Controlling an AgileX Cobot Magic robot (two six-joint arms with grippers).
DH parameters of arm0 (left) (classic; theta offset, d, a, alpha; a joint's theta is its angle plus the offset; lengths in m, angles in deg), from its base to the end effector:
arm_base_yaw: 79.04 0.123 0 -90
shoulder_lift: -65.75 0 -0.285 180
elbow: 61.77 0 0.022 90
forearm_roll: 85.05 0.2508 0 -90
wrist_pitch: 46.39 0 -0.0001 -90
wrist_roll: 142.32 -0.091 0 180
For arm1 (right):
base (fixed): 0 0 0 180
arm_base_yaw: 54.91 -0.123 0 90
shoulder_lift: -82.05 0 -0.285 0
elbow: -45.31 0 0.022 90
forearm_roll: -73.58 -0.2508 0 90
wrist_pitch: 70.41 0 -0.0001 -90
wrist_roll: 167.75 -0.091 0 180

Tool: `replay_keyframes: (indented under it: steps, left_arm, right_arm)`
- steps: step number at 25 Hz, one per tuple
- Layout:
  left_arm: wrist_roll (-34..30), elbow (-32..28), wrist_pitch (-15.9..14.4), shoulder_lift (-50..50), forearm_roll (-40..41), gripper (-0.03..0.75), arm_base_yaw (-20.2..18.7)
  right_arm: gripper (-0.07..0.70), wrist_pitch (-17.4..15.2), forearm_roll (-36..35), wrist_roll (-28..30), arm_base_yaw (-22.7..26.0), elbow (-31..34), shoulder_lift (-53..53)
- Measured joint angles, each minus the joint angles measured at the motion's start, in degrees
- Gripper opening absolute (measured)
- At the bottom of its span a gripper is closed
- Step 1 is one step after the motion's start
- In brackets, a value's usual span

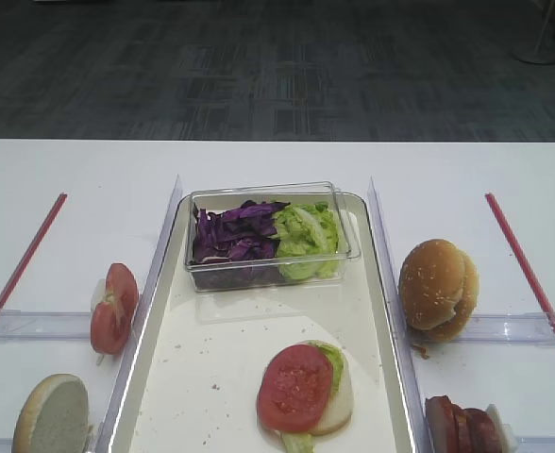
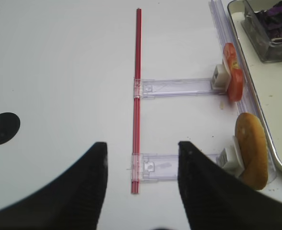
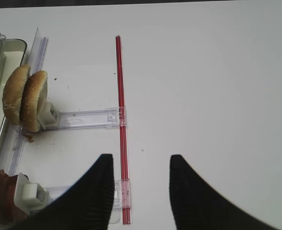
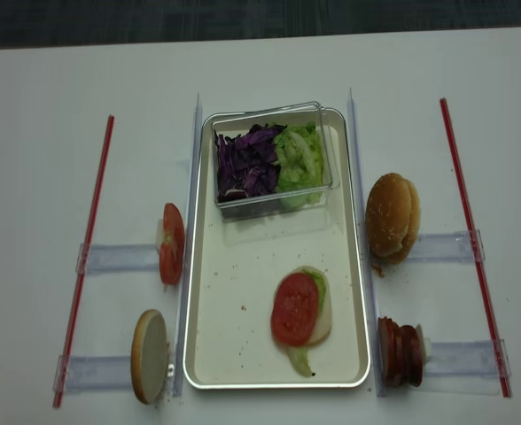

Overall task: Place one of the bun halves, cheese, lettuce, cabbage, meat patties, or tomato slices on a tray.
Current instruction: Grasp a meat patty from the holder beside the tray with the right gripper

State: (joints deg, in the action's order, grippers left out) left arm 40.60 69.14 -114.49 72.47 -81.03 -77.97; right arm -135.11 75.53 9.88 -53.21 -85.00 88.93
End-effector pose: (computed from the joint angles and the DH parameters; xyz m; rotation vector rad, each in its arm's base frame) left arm -0.0127 0.0057 0.2648 -0.0844 2.1595 0.0668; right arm -0.0081 -0.0026 0.2664 0.0781 2.1148 -0.0343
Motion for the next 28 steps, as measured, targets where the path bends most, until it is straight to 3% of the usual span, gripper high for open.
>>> replay_keyframes:
  steps: [28]
  left_arm:
    - [0.00,0.00,0.00,0.00,0.00,0.313,0.00]
  right_arm:
    - [0.319,0.00,-0.21,0.10,0.00,0.00,0.00]
